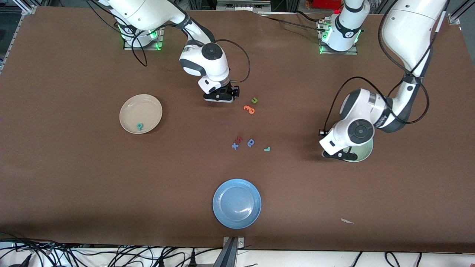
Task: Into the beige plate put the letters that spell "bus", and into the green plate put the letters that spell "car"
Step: 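Place the teal c on the green plate with the left gripper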
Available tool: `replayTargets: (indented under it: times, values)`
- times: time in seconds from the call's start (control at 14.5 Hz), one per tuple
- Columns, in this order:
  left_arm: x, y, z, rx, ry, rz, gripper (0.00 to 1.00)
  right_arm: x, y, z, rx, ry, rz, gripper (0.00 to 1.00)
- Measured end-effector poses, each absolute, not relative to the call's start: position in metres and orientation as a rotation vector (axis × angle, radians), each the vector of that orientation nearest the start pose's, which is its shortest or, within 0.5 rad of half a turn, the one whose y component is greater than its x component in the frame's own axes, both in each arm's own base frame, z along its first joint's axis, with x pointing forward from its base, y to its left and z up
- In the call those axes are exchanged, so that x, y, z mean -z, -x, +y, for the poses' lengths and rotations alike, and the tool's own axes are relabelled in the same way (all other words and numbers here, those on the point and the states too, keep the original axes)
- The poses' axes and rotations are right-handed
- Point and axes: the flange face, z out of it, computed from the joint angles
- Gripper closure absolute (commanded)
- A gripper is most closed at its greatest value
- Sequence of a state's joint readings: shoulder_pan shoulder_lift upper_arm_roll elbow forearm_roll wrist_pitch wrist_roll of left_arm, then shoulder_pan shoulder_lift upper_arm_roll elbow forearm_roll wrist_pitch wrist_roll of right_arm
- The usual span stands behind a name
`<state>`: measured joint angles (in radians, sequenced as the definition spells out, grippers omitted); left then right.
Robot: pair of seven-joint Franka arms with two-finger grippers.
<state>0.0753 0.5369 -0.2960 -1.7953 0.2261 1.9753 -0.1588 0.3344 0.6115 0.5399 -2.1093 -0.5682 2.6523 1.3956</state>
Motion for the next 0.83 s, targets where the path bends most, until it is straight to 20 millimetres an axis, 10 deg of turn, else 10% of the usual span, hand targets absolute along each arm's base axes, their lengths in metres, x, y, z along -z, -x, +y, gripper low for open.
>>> replayTargets:
  times: [0.07,0.14,0.21,0.48,0.83]
  values:
    - [-0.24,-0.608,-0.093,-0.484,2.992,0.328,0.73,-0.165,-0.355,0.454,0.02,3.058,0.169,0.25]
    - [-0.24,-0.61,-0.077,-0.491,2.993,0.376,0.26,-0.165,-0.355,0.454,0.021,3.059,0.168,0.3]
    - [-0.239,-0.612,-0.063,-0.497,2.995,0.406,0.0,-0.165,-0.354,0.454,0.023,3.06,0.164,0.37]
    - [-0.239,-0.615,-0.057,-0.495,3.015,0.421,0.0,-0.167,-0.355,0.456,0.037,3.056,0.151,0.6]
    - [-0.258,-0.624,-0.111,-0.469,3.169,0.1,0.0,-0.173,-0.357,0.459,0.054,3.052,0.143,0.92]
